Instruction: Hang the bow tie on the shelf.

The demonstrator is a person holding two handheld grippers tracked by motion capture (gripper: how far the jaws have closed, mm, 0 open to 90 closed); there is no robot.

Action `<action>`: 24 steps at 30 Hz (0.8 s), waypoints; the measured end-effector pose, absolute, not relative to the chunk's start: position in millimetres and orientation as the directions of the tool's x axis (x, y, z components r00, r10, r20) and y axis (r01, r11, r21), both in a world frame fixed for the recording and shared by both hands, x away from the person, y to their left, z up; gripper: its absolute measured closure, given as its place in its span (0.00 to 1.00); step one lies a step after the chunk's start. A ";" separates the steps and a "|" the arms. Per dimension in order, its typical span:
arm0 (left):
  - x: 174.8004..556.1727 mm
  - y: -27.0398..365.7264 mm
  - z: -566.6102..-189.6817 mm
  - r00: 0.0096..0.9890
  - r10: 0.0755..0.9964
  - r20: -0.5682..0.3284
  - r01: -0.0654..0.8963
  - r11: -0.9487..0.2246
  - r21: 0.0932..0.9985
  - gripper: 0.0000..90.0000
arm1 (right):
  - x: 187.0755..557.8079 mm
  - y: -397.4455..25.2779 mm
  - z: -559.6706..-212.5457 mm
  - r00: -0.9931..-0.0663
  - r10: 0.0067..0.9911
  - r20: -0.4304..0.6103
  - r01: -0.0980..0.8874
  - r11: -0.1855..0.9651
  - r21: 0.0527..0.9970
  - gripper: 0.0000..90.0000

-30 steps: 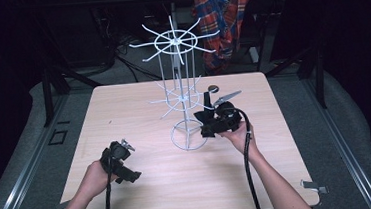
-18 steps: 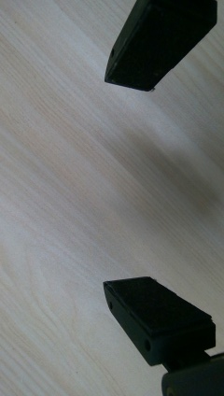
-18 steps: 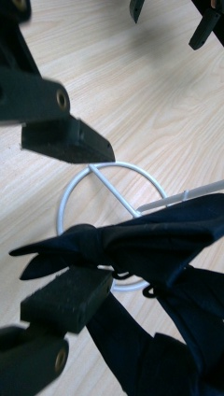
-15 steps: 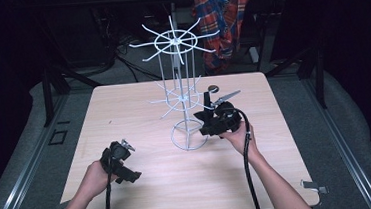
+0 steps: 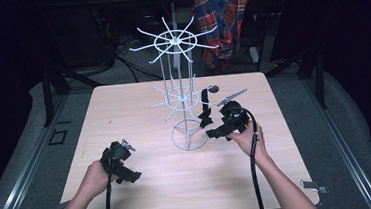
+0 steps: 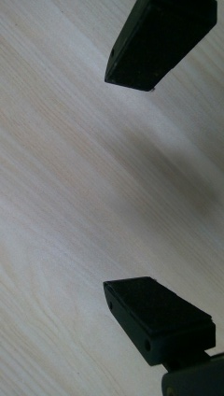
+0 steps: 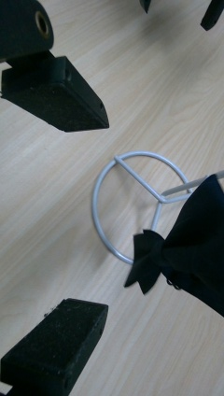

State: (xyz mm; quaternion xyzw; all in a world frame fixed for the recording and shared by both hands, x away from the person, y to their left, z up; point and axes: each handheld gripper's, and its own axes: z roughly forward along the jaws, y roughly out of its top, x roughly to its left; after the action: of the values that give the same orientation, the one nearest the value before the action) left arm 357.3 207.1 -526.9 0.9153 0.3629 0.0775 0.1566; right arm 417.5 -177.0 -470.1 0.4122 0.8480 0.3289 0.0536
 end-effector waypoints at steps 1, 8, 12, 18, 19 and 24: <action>357.3 207.1 -527.0 0.724 0.689 0.028 0.641 -0.687 0.343 0.03 | 415.5 -178.3 -468.6 -0.654 0.736 0.175 0.664 0.447 0.600 0.10; 357.0 206.4 -527.0 0.722 0.691 0.027 0.642 -0.685 0.345 0.03 | 391.9 -200.5 -462.1 -0.643 0.749 0.159 0.673 0.454 0.584 0.09; 357.0 206.0 -527.4 0.722 0.692 0.028 0.642 -0.684 0.348 0.03 | 379.6 -214.0 -464.0 -0.636 0.757 0.146 0.678 0.459 0.574 0.10; 357.1 206.2 -526.8 0.727 0.686 0.031 0.637 -0.690 0.343 0.03 | 355.9 -225.8 -474.1 -0.642 0.763 0.077 0.682 0.523 0.512 0.07; 357.1 206.1 -526.8 0.726 0.687 0.031 0.638 -0.690 0.343 0.03 | 353.4 -227.0 -476.5 -0.644 0.762 0.074 0.683 0.528 0.506 0.06; 357.4 205.3 -527.2 0.729 0.684 0.027 0.637 -0.692 0.340 0.03 | 335.2 -235.0 -489.4 -0.642 0.766 0.037 0.695 0.561 0.450 0.04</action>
State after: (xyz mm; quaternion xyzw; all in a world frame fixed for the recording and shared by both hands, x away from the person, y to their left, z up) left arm 357.4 205.3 -527.2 0.9165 0.3605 0.0761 0.1557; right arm 335.2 -235.0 -489.4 0.4150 0.8798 0.2171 0.0814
